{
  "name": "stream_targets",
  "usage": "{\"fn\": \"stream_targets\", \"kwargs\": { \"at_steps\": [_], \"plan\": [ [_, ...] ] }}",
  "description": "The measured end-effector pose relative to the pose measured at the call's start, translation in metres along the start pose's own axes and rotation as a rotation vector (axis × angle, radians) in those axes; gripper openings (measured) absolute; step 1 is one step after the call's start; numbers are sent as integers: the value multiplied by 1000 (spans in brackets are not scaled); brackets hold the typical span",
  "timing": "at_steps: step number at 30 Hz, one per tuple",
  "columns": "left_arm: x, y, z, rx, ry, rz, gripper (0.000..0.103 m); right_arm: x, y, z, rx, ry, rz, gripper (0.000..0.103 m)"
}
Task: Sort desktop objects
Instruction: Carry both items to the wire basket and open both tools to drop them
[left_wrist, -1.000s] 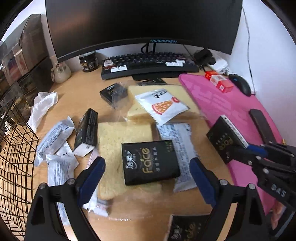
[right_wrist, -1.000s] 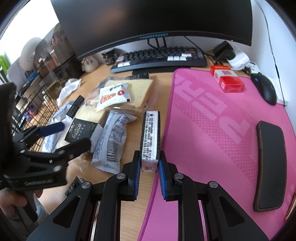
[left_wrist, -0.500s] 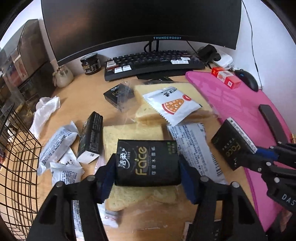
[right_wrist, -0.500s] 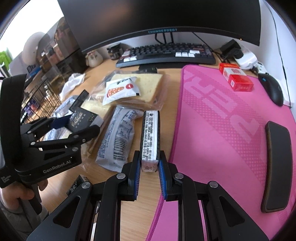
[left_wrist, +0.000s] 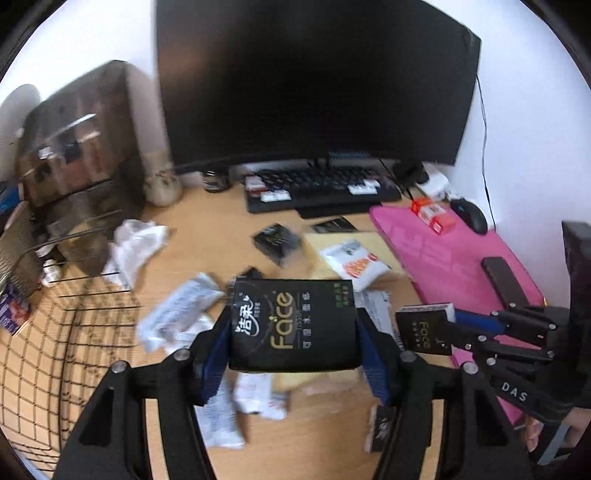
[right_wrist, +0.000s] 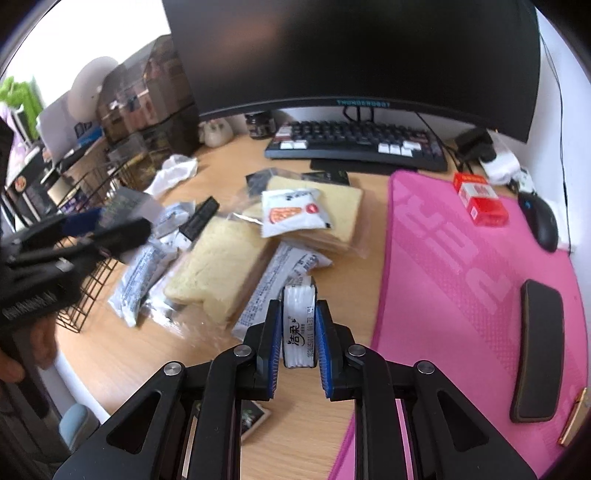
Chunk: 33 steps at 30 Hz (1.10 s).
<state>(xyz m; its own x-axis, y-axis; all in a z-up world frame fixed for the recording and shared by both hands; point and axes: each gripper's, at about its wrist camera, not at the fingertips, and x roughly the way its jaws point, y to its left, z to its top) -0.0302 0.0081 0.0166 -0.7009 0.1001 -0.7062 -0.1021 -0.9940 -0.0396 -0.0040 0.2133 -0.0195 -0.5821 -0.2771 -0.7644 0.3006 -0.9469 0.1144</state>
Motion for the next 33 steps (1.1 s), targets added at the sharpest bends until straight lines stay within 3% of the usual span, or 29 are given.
{"fn": "stream_targets", "kwargs": {
  "at_steps": [10,13,17,21,24,27,30,32,33],
  "plan": [
    [-43,43,-4,-61,-76,6,68,-41,38,19,-42,-99,-21,17],
    [-68,69,1,-103,-124,44,68,-50,78,43,-116,-142,52,17],
    [-96,129,-8,-198,-163,169,68,-53,157,74,-250,-195,186,17],
    [-101,194,-33,-335,-120,278,68,-42,241,90,-374,-186,302,17],
    [-103,225,-47,-386,-105,331,68,-13,287,90,-413,-114,373,17],
    [-97,242,-57,-417,-82,323,69,13,312,85,-423,-58,395,17],
    [-84,254,-66,-457,-2,314,70,29,317,82,-399,-24,406,21],
    [-82,258,-69,-485,19,297,73,33,316,83,-389,-19,393,30],
    [-83,259,-71,-487,17,291,77,33,316,83,-382,-20,391,41]
  ]
}}
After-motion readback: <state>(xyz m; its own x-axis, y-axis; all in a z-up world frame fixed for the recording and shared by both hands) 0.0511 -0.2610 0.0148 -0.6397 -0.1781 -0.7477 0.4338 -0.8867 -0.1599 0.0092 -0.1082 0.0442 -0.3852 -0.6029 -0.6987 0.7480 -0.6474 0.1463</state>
